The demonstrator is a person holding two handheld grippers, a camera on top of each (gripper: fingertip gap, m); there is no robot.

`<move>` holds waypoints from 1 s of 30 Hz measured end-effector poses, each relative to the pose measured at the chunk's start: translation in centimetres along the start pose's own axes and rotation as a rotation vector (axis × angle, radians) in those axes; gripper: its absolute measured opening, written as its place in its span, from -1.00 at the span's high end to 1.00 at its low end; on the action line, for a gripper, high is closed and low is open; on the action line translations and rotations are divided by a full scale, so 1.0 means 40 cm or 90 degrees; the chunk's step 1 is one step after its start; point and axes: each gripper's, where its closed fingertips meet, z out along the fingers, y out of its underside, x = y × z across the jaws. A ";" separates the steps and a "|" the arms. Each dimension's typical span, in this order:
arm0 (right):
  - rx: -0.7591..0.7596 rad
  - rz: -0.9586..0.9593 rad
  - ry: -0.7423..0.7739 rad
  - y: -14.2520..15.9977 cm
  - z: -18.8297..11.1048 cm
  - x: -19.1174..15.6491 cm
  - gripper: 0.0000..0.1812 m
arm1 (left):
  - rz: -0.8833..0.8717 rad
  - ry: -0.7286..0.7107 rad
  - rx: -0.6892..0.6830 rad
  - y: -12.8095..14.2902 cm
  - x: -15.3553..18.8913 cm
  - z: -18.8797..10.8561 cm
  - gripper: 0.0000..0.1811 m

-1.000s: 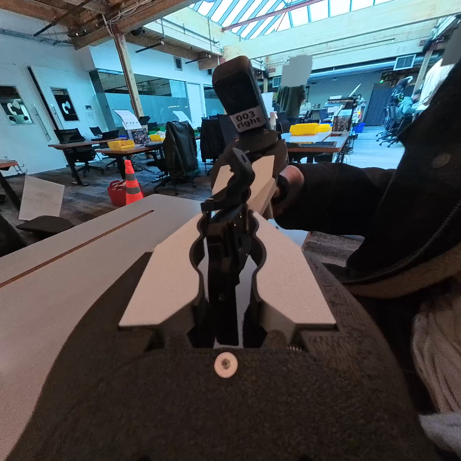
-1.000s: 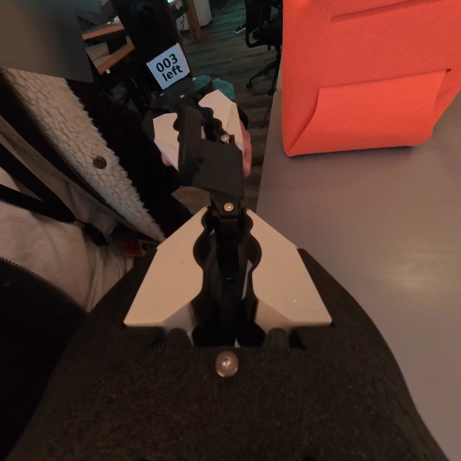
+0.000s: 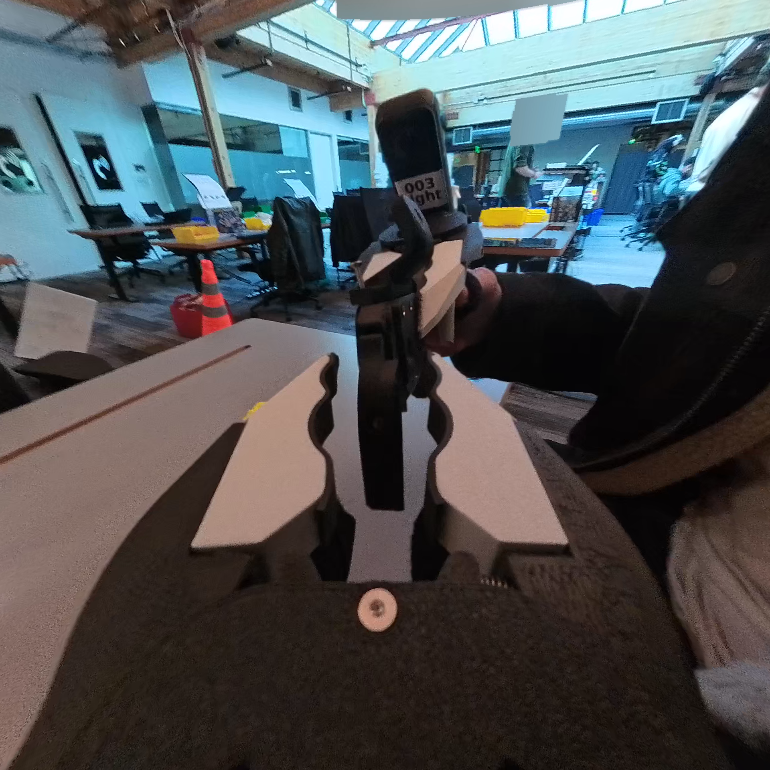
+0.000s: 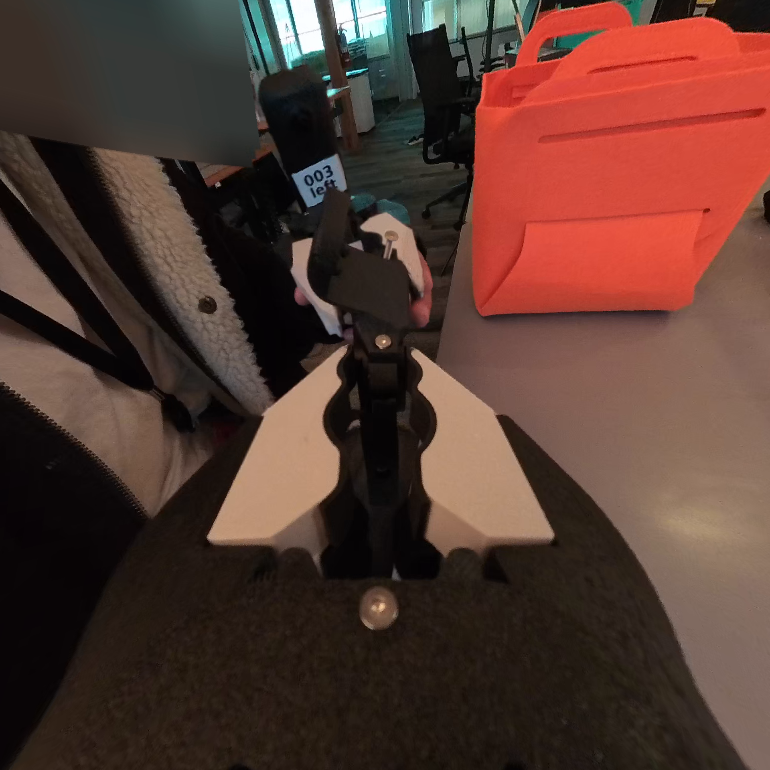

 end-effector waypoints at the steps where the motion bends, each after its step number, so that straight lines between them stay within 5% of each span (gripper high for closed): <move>1: -0.006 -0.009 0.004 0.002 0.002 -0.001 0.76 | -0.012 0.010 -0.004 0.005 0.005 0.004 0.54; 6: -0.045 -0.042 0.003 0.018 0.023 -0.015 0.76 | -0.029 0.038 -0.011 0.018 0.022 0.013 0.73; 14: -0.062 -0.025 0.028 0.022 0.029 -0.006 0.74 | -0.022 0.050 -0.008 0.022 0.022 0.011 0.76; 21: -0.006 -0.069 0.059 -0.070 0.022 -0.022 0.37 | 0.001 0.037 -0.017 0.030 0.011 0.004 0.77; 30: -0.165 -0.144 0.080 -0.058 0.047 -0.020 0.70 | 0.020 0.024 -0.028 0.034 0.007 0.004 0.77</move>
